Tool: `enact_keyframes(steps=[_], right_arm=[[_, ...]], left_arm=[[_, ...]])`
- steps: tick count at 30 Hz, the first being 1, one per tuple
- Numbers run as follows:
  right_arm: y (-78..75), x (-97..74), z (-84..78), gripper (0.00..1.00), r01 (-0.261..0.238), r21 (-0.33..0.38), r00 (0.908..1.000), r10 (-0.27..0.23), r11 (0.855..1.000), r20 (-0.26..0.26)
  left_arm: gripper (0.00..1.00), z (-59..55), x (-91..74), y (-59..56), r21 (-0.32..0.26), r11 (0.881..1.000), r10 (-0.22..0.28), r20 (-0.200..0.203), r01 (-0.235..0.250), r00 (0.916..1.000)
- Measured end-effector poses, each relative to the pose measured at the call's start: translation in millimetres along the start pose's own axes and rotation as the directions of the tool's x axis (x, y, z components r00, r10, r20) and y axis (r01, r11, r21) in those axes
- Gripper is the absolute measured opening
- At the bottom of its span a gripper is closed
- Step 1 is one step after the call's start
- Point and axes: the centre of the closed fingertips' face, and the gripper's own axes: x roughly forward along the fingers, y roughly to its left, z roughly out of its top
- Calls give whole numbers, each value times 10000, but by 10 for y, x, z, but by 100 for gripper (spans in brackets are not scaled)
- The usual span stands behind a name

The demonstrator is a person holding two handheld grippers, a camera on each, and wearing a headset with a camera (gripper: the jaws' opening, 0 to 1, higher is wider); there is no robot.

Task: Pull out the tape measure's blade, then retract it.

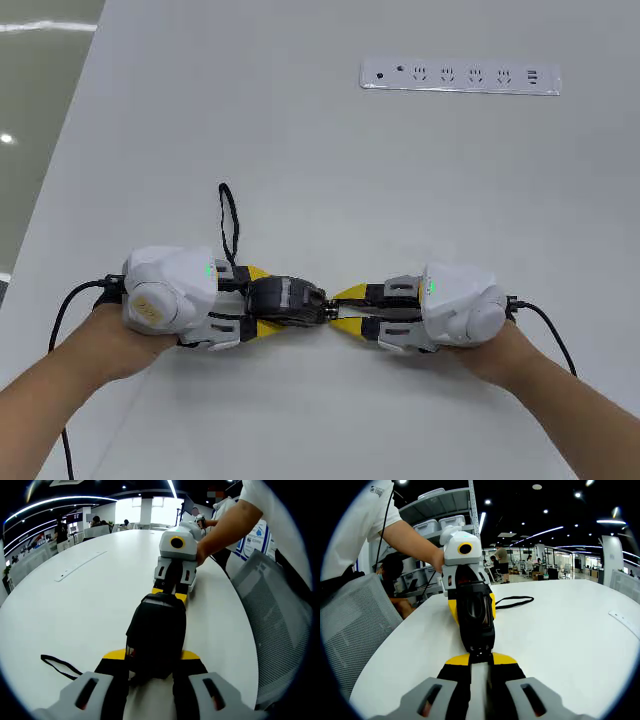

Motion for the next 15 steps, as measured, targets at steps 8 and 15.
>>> enact_keyframes(steps=[8, 15], right_arm=[[-2, -5, -1, 13, 16, 221, 10000, -18, 9998, 53], [1, -9, 2, 12, 184, 319, 9998, -188, 9993, 106]], left_arm=[[30, 7, 1, -8, 118, 9999, 109, 24, -109, 9999], [29, 7, -5, -4, 104, 9997, 210, 65, -211, 9998]])
